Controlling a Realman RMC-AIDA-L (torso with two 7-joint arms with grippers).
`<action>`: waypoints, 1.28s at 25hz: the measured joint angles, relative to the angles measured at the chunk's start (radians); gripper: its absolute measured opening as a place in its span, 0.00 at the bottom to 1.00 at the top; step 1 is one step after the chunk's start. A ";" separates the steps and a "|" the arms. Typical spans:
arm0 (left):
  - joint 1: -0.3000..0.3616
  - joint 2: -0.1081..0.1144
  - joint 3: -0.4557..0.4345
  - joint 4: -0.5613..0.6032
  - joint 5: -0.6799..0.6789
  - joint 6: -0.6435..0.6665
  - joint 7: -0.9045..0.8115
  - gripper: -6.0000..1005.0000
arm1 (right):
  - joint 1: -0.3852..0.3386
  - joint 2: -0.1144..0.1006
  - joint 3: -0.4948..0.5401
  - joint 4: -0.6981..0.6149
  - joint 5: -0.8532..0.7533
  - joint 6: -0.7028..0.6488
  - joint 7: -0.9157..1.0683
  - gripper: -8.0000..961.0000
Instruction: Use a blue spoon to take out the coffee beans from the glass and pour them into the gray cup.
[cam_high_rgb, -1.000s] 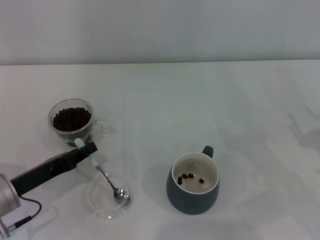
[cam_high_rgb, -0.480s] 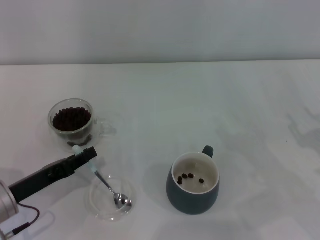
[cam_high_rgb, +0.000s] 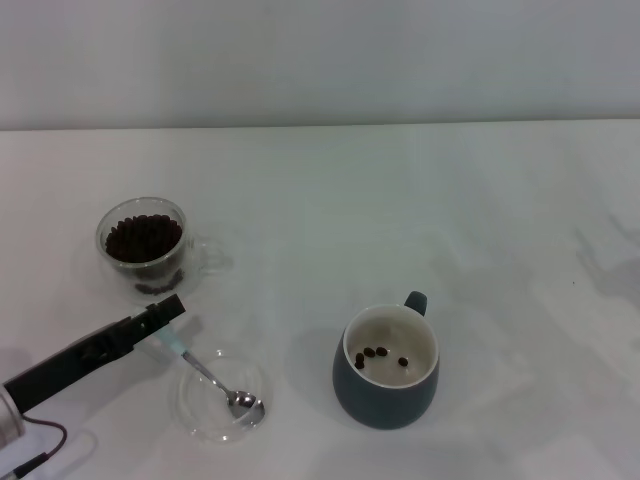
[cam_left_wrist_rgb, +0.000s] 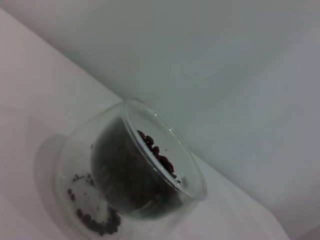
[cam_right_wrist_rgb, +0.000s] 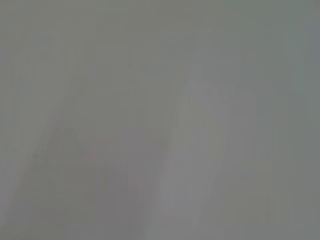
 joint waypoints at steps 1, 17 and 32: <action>0.002 0.000 -0.003 0.000 0.000 -0.002 -0.001 0.38 | 0.000 0.000 0.000 0.000 0.000 0.000 0.000 0.56; 0.118 0.003 -0.088 0.038 -0.006 0.045 0.100 0.63 | -0.002 0.000 -0.002 -0.001 0.000 -0.016 0.000 0.56; 0.259 -0.015 -0.254 0.116 -0.059 0.121 0.560 0.63 | -0.009 0.000 -0.005 0.055 -0.003 -0.046 -0.008 0.56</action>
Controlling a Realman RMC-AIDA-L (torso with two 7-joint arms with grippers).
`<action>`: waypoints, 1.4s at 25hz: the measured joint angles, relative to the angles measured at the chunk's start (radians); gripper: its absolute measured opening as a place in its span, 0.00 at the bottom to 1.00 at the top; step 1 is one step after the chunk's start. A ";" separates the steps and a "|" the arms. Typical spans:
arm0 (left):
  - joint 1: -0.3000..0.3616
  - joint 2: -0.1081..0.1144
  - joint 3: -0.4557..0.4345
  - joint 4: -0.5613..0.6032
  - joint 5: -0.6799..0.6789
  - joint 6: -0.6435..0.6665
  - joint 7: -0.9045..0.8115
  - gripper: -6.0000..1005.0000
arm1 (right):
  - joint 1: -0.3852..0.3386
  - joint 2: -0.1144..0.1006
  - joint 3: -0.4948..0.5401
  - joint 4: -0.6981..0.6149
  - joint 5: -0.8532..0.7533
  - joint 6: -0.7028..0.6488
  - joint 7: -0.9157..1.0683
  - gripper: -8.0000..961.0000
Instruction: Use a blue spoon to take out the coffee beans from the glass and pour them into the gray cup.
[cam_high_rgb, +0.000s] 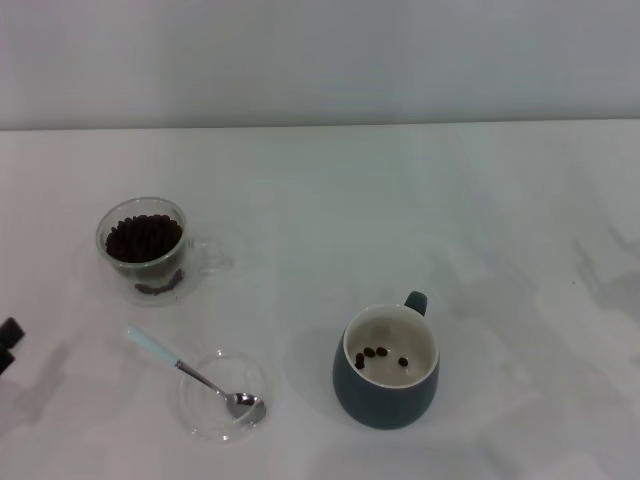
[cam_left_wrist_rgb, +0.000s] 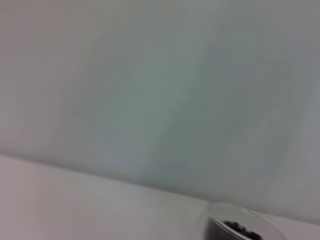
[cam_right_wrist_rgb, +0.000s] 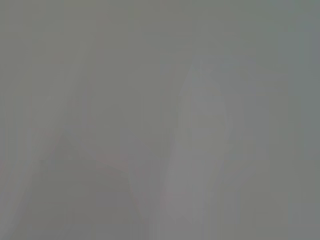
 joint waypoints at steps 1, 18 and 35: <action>0.002 0.000 0.000 -0.013 -0.022 0.001 0.040 0.63 | -0.002 0.000 0.000 0.005 0.000 0.000 0.000 0.56; 0.035 0.000 -0.001 -0.112 -0.318 0.029 0.501 0.62 | -0.016 0.001 -0.052 0.116 -0.001 -0.091 -0.007 0.56; -0.010 0.001 0.001 -0.206 -0.488 0.088 0.584 0.62 | -0.009 0.002 -0.045 0.115 -0.001 -0.101 -0.014 0.56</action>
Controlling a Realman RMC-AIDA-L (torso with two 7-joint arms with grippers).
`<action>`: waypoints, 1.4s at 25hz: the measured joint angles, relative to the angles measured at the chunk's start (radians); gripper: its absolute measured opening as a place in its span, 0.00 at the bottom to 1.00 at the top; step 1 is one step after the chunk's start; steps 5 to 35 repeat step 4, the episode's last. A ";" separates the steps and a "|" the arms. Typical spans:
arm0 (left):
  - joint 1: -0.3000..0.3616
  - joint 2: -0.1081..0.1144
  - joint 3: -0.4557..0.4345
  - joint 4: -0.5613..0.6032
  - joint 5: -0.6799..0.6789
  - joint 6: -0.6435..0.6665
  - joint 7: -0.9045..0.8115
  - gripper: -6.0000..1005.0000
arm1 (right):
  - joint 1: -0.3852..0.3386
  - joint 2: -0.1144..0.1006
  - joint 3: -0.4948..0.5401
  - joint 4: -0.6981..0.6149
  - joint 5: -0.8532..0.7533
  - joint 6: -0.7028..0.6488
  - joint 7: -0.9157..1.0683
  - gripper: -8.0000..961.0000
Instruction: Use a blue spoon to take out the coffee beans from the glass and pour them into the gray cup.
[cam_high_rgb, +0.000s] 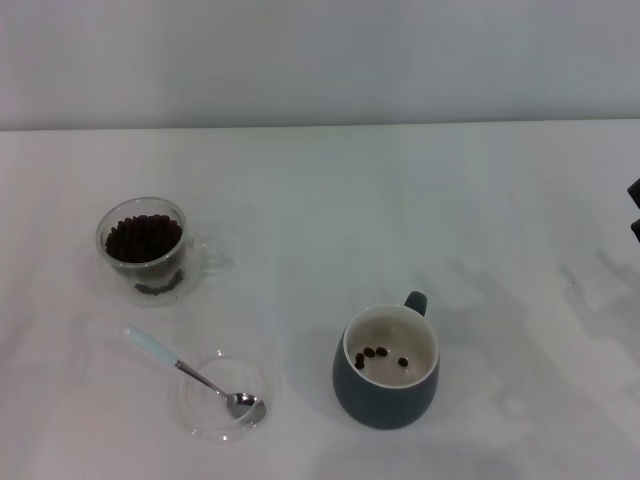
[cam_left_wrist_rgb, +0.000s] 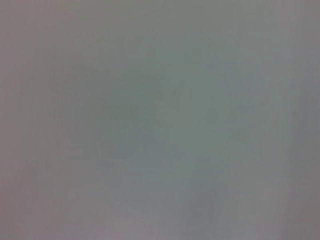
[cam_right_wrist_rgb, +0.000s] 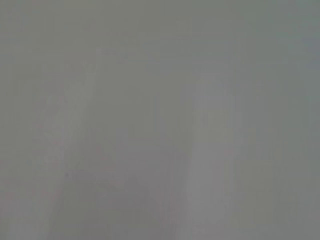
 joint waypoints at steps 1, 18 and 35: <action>-0.002 0.000 -0.001 -0.003 0.000 0.000 0.003 0.62 | 0.000 0.000 0.000 0.000 0.000 0.000 0.000 0.56; -0.010 0.000 -0.001 -0.008 -0.001 0.000 0.012 0.62 | 0.000 0.000 0.002 0.000 0.001 0.000 0.000 0.56; -0.010 0.000 -0.001 -0.008 -0.001 0.000 0.012 0.62 | 0.000 0.000 0.002 0.000 0.001 0.000 0.000 0.56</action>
